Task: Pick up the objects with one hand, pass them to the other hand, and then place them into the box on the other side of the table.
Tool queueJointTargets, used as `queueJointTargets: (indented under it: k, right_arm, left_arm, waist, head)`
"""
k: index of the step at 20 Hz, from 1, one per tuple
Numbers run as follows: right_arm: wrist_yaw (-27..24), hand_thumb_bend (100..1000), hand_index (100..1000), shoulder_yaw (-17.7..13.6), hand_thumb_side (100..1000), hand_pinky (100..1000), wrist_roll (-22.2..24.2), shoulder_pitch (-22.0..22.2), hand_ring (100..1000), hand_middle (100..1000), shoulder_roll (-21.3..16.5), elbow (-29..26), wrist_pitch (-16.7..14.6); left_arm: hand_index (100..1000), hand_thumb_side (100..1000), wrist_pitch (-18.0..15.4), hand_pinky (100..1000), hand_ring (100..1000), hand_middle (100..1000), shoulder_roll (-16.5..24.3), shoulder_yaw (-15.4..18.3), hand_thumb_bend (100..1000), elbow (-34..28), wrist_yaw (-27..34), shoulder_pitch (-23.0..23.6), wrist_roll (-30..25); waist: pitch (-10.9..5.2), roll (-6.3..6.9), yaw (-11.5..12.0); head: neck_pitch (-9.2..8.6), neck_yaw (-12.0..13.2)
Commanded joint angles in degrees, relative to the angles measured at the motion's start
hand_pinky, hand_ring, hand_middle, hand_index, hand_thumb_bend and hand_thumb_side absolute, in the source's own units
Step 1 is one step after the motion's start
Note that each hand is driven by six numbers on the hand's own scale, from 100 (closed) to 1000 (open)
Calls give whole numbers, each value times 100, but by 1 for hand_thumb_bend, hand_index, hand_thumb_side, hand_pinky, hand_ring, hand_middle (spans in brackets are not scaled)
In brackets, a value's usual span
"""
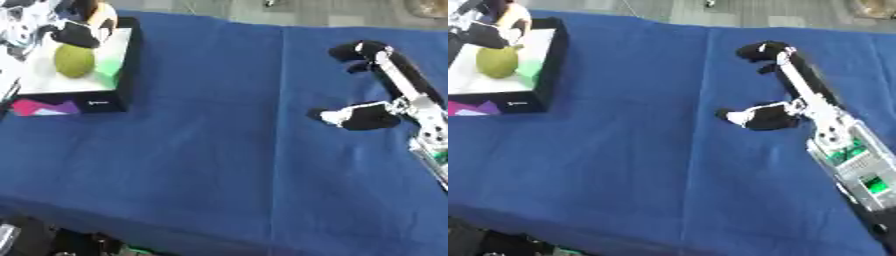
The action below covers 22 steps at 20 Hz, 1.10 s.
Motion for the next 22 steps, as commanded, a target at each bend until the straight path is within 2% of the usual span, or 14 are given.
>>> queueJointTargets:
  k: [1,4,5,6,7,8,10,12,13,16,18,20,21,22]
  right_arm:
    - [-49,690,783,-109,100,746,-61,-46,813,728,-89,-141,-3]
    - [-83,689,780,-136,100,745,-86,-44,811,725,-57,-139,-1]
    - [-93,689,780,-142,100,745,-93,-44,811,725,-53,-139,-2]
    - [-100,689,780,-148,100,745,-99,-46,811,725,-53,-142,-3]
    - [-107,688,780,-155,100,745,-106,-47,811,725,-53,-146,-4]
    - [-114,688,780,-161,100,745,-113,-48,811,725,-54,-152,-5]
    - [-129,687,779,-173,100,745,-129,-46,811,724,-54,-166,-6]
    - [-143,687,779,-181,100,744,-144,-41,811,724,-51,-177,-4]
    - [-148,687,779,-184,100,744,-151,-38,811,724,-50,-179,-1]
    - [-164,687,778,-194,100,743,-176,-35,811,724,-47,-185,0]
    - [-174,686,778,-201,100,743,-195,-32,810,723,-51,-195,-4]
    - [-189,683,777,-219,100,742,-226,-27,810,722,-62,-221,-14]
    - [-201,677,777,-237,100,741,-253,-25,810,723,-73,-250,-23]
    - [-219,672,776,-269,100,741,-293,-23,810,723,-88,-293,-36]
  left_arm:
    - [421,100,11,671,578,439,219,173,145,181,-86,-87,114]
    - [469,100,33,656,572,465,152,249,153,407,-88,-98,233]
    - [518,109,31,658,588,497,137,263,216,471,-79,-101,281]
    - [524,113,19,659,590,501,130,267,223,523,-73,-102,326]
    - [597,132,4,678,629,561,128,267,280,559,-77,-99,363]
    - [602,131,-9,681,633,565,129,269,284,585,-95,-95,403]
    - [685,180,6,732,699,655,126,292,353,637,-142,-84,500]
    - [745,291,44,781,765,741,129,291,455,691,-231,-72,550]
    - [783,426,55,807,792,769,130,295,536,701,-289,-68,564]
    - [807,532,63,808,792,768,130,370,600,666,-413,-51,683]
    - [805,544,61,804,786,760,144,415,585,620,-386,-38,758]
    - [795,522,91,799,776,748,159,469,493,547,-276,-17,850]
    - [781,534,125,801,766,734,158,515,360,472,-165,-1,931]
    - [777,560,158,802,760,726,150,585,286,343,35,35,1056]
  waist:
    - [-68,9,-7]
    - [-67,-4,-8]
    - [-67,-6,-8]
    - [-67,-7,-9]
    - [-66,-8,-9]
    - [-65,-8,-9]
    - [-63,-12,-12]
    - [-60,-14,-17]
    - [-60,-14,-17]
    - [-59,-18,-11]
    - [-63,-18,-7]
    - [-68,-20,-7]
    - [-70,-22,-8]
    - [-71,-23,-12]
  head:
    - [-15,38]
    - [-15,32]
    - [-15,27]
    - [-15,23]
    - [-15,16]
    - [-15,12]
    - [-15,23]
    - [-15,27]
    - [-15,30]
    - [-15,26]
    - [-15,30]
    - [-15,25]
    - [-15,19]
    - [-15,11]
